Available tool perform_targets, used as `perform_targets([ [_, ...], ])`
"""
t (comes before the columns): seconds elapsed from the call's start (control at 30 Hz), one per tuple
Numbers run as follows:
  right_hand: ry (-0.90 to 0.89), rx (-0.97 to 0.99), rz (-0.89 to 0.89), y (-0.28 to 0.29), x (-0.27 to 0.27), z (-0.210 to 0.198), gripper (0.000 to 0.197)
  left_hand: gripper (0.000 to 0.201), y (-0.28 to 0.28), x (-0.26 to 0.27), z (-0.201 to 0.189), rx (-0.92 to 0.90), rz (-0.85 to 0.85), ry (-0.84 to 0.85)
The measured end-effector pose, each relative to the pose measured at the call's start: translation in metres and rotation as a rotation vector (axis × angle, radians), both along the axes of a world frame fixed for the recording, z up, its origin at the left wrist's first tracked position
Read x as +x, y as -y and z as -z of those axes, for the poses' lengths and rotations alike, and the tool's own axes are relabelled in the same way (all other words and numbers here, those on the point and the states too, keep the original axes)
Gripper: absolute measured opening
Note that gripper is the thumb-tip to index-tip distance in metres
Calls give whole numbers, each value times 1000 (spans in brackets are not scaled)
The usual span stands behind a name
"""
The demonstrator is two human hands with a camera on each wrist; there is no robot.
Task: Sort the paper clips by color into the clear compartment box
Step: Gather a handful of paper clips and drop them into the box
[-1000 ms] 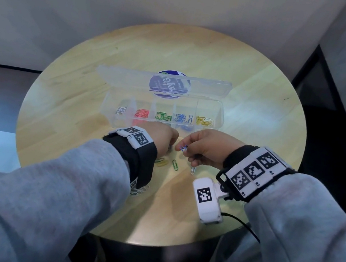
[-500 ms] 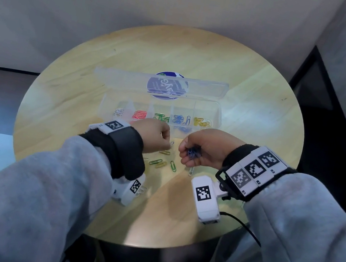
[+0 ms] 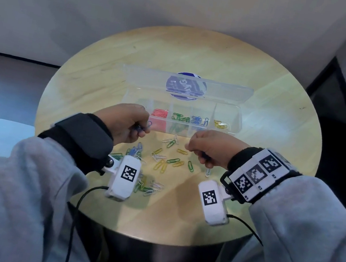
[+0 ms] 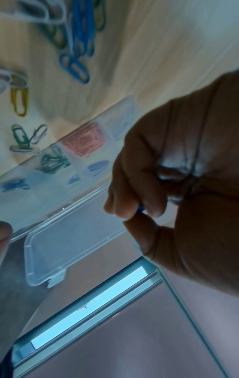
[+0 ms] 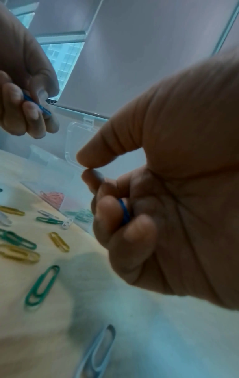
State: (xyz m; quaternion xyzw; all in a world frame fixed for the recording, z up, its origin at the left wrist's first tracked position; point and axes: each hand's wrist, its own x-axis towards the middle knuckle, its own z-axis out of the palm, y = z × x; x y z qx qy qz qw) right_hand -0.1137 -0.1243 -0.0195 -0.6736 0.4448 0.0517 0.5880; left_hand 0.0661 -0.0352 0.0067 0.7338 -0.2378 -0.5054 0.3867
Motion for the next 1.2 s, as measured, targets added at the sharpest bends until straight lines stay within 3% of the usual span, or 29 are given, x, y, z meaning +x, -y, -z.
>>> perform_targets([
  [0.17,-186,-218,-186,-9,8,5,22,26,-16,18,4,2,-57,-18],
  [0.3,-247,-324,-220,-20,9,9,13,21,-27,33,9,78,7,9],
  [0.4,-287,-423,-263,-29,13,11,12,17,-32,47,18,190,143,190],
  [0.53,-283,-463,-327,-42,28,7,10,7,-42,59,29,263,404,599],
  [0.6,-273,-483,-363,-45,40,3,9,3,-45,59,31,257,463,677],
  [0.83,-345,-566,-517,-66,87,12,24,9,-35,44,43,198,555,737],
  [1.2,-437,-673,-658,-73,101,15,11,8,-20,36,55,210,629,840],
])
